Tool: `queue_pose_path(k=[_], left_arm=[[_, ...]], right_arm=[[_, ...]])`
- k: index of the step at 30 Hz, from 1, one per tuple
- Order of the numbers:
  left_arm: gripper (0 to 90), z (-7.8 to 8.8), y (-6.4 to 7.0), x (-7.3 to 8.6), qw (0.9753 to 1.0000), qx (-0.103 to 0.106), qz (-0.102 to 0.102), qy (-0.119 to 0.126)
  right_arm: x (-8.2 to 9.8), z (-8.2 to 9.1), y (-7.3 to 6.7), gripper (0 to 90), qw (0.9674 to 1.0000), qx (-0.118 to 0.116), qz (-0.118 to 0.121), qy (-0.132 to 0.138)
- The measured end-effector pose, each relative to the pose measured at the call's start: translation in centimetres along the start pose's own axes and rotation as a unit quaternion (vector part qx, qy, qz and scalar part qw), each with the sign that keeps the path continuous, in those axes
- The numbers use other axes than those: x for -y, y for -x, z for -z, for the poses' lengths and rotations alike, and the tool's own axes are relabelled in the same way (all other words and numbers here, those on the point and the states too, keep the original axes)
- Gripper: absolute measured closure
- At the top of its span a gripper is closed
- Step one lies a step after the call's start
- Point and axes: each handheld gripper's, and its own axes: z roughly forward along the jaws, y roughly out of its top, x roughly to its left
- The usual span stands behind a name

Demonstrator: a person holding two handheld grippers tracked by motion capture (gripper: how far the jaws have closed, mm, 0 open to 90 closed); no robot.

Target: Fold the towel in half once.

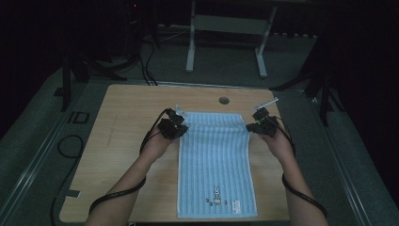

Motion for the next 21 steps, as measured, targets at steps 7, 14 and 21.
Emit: queue_pose_path(k=[7,14,21], left_arm=[[86.5,3.4,2.3,2.6,0.9994,0.019,-0.023,0.016],[86.1,4.2,5.6,6.7,0.9981,0.050,-0.036,-0.010],[83.4,3.2,8.6,10.3,0.9951,0.057,-0.065,-0.048]], right_arm=[[2.7,2.6,-3.1,87.7,0.9990,-0.006,0.040,0.017],[6.8,3.2,-6.2,87.7,0.9978,-0.011,0.065,0.010],[11.0,3.3,-8.4,87.6,0.9974,-0.039,0.060,0.002]])
